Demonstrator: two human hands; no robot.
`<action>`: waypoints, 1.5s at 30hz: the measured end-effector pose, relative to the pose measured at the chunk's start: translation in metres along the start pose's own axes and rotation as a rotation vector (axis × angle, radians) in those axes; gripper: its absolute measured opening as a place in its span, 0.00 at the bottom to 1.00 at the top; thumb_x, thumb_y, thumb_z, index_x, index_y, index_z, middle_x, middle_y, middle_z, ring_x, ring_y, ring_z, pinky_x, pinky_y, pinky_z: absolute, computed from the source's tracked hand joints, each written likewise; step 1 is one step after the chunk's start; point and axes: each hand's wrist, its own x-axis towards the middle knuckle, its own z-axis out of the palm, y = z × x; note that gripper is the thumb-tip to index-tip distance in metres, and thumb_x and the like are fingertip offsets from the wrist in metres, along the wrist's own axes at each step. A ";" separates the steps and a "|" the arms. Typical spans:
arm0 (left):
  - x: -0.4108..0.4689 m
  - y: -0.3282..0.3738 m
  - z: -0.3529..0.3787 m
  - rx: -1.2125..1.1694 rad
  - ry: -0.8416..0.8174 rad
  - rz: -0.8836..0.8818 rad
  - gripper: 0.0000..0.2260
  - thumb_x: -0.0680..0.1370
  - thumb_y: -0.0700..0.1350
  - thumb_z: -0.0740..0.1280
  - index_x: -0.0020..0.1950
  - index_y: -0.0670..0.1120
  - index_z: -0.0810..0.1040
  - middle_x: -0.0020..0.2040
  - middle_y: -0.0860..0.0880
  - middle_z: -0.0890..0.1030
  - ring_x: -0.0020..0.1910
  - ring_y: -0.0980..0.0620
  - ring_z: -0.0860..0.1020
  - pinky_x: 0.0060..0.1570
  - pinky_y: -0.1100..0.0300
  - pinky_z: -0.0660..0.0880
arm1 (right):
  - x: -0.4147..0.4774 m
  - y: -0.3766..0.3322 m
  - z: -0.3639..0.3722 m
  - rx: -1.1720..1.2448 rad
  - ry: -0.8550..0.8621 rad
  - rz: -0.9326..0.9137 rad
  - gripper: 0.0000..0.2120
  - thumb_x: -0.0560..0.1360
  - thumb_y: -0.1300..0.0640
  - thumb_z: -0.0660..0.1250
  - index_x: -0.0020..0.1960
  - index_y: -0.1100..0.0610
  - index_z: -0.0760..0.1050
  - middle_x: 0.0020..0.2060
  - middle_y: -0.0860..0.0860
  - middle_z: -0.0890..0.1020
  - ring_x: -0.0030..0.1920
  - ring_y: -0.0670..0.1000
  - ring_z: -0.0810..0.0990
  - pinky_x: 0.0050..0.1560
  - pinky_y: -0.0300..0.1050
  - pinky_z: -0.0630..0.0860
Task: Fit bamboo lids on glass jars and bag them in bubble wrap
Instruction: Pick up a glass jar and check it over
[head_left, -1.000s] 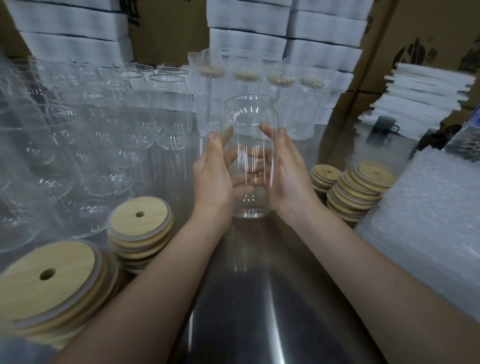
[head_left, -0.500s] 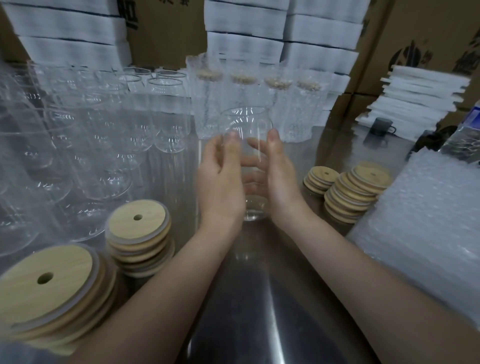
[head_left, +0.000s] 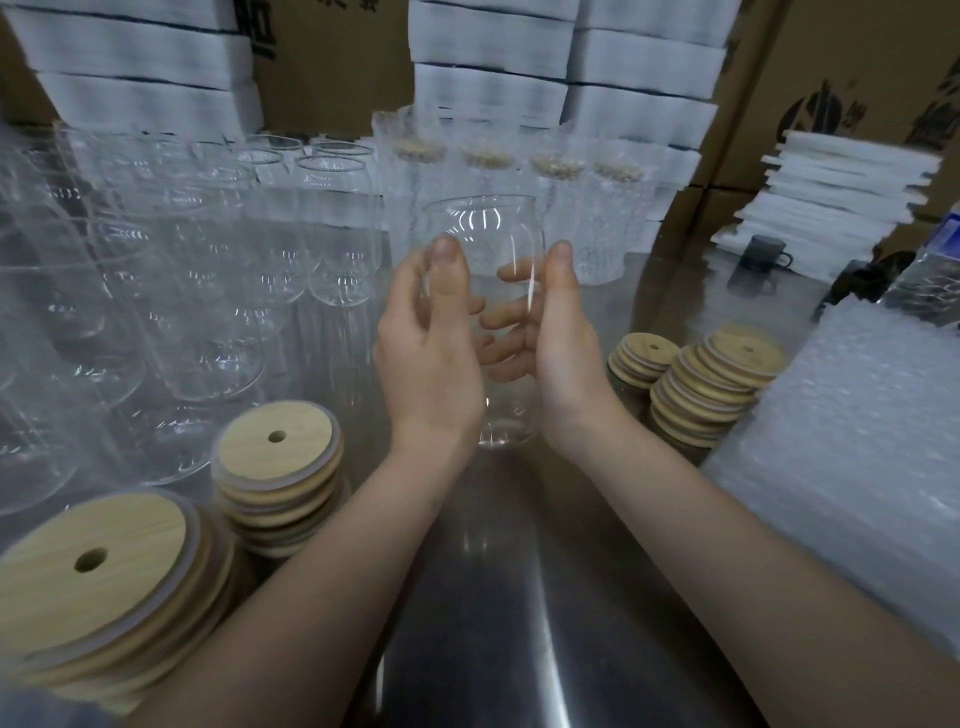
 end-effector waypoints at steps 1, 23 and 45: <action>0.001 0.000 0.000 -0.027 -0.007 -0.023 0.18 0.73 0.70 0.56 0.49 0.60 0.77 0.45 0.44 0.83 0.42 0.42 0.84 0.45 0.40 0.81 | 0.002 -0.001 -0.003 0.009 -0.014 0.033 0.24 0.84 0.41 0.44 0.50 0.53 0.74 0.36 0.54 0.77 0.29 0.47 0.76 0.29 0.40 0.72; 0.003 -0.008 0.004 -0.169 -0.093 -0.134 0.12 0.83 0.55 0.56 0.59 0.54 0.76 0.60 0.48 0.80 0.56 0.49 0.81 0.56 0.49 0.79 | -0.002 -0.005 -0.004 0.280 -0.023 0.207 0.27 0.83 0.40 0.47 0.59 0.56 0.77 0.33 0.55 0.83 0.31 0.51 0.81 0.35 0.46 0.77; -0.001 -0.009 0.003 -0.320 -0.222 -0.239 0.23 0.75 0.65 0.60 0.62 0.52 0.77 0.54 0.46 0.85 0.50 0.44 0.85 0.52 0.42 0.81 | 0.006 -0.006 -0.018 0.210 -0.078 0.235 0.20 0.83 0.47 0.52 0.46 0.57 0.78 0.28 0.52 0.77 0.25 0.49 0.74 0.25 0.38 0.68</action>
